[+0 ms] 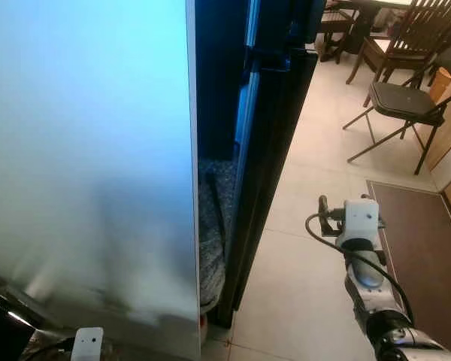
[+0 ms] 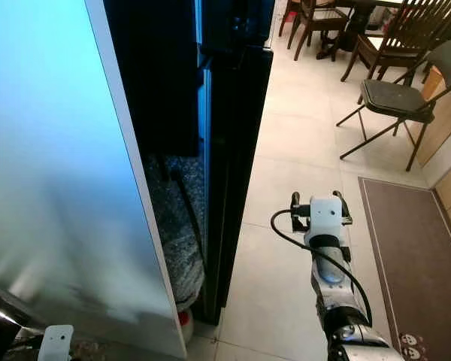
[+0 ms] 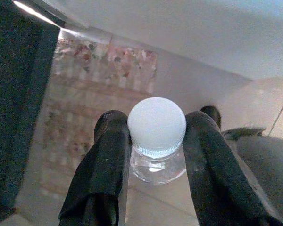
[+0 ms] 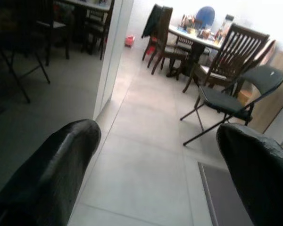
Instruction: Restocking fridge
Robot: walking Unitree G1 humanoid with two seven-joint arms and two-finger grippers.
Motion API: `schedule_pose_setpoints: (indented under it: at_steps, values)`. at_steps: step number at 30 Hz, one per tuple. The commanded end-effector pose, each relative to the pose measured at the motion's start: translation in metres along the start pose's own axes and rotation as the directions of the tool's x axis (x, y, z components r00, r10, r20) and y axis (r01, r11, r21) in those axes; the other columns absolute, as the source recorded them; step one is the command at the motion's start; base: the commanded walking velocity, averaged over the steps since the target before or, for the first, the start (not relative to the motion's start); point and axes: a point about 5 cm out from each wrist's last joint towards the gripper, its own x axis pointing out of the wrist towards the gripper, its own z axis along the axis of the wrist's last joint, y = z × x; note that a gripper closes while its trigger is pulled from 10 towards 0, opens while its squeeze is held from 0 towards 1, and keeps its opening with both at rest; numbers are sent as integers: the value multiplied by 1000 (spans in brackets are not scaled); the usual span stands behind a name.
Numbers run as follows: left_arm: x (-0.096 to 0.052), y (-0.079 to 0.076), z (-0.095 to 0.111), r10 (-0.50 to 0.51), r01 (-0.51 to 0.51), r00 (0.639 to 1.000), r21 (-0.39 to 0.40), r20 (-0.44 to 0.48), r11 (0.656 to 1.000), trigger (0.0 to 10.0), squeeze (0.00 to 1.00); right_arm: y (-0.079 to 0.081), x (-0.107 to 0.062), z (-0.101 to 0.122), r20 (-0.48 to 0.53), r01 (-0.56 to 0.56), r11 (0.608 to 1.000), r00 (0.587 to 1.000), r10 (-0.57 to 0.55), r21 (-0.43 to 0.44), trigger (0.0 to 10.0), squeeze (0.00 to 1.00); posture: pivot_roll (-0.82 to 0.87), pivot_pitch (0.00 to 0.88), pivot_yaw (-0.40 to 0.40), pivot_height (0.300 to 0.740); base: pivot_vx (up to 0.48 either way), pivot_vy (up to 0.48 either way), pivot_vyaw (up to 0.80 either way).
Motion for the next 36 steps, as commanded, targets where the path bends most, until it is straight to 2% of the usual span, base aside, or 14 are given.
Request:
schedule_pose_setpoints:
  at_steps: [1, 3, 8, 11, 12, 13, 19, 20, 22, 26, 30, 34, 35, 36]
  values:
    - [-3, 0, -15, -2, 4, 999, 53, -33, 999, 10000, 0, -4, -10, -5, 26, 9, 1000, 1000, -8, -28, 10000, 0, 46, 0, -34, 740, 0, 0, 0]
    - [-4, -1, -21, -3, 5, 999, 55, -46, 998, 10000, 0, -4, -16, -8, 37, 8, 1000, 999, -8, -24, 10000, 0, 47, 0, -38, 740, 0, 0, 0]
    - [-10, -6, -47, 4, -1, 995, 25, -104, 1000, 10000, 0, 10, -56, -26, 63, -97, 994, 993, 100, -52, 10000, 0, -7, 0, -32, 740, 0, 0, 0]
    - [-11, -7, -51, 3, 0, 994, 25, -111, 1000, 10000, 0, 10, -64, -27, 69, -115, 992, 991, 118, -50, 10000, 0, -15, 0, -33, 740, 0, 0, 0]
    - [-12, -7, -54, 1, 2, 993, 27, -116, 1000, 10000, 0, 11, -71, -27, 75, -149, 987, 985, 153, -55, 10000, 0, -18, 0, -34, 740, 0, 0, 0]
    - [-14, -8, -60, -1, 4, 992, 27, -123, 1000, 10000, 0, 18, -77, -25, 81, -243, 970, 966, 244, -22, 10000, 0, -14, 0, -29, 740, 0, 0, 0]
    - [-17, -7, -67, -4, 9, 992, 37, -129, 999, 10000, 0, 34, -72, -1, 145, -359, 933, 923, 356, -6, 10000, 0, -15, 0, -32, 740, 0, 0, 0]
    - [-18, -5, -70, 0, 5, 991, 38, -133, 999, 10000, 0, 46, -74, 5, 156, -430, 903, 891, 427, -14, 10000, 0, -11, 0, -34, 740, 0, 0, 0]
    - [-19, -4, -73, 6, 0, 990, 39, -138, 999, 10000, 0, 58, -79, 6, 145, -503, 863, 852, 502, -34, 10000, 0, -7, 0, -34, 740, 0, 0, 0]
    - [-19, -2, -75, 10, -4, 990, 43, -142, 999, 10000, 0, 66, -81, 8, 143, -517, 856, 846, 513, -11, 10000, 0, -1, 0, -32, 740, 0, 0, 0]
    - [-20, 1, -76, 16, -8, 989, 53, -145, 999, 10000, 0, 79, -70, 16, 159, -502, 865, 854, 495, 4, 10000, 0, -1, 0, -21, 740, 0, 0, 0]
    - [-20, 2, -77, 17, -7, 989, 65, -146, 998, 10000, 0, 87, -71, 24, 151, -508, 861, 854, 498, 33, 10000, 0, -3, 0, -11, 740, 0, 0, 0]
    - [-20, 3, -78, 16, -5, 989, 74, -145, 997, 10000, 0, 93, -73, 28, 153, -525, 848, 847, 510, 76, 10000, 59, -9, 0, -8, 740, 0, 0, 0]
    - [-20, 3, -78, 16, -4, 989, 78, -144, 997, 10000, 0, 96, -75, 31, 157, -539, 837, 838, 522, 97, 10000, 1000, -13, 0, -6, 740, 0, 0, 0]
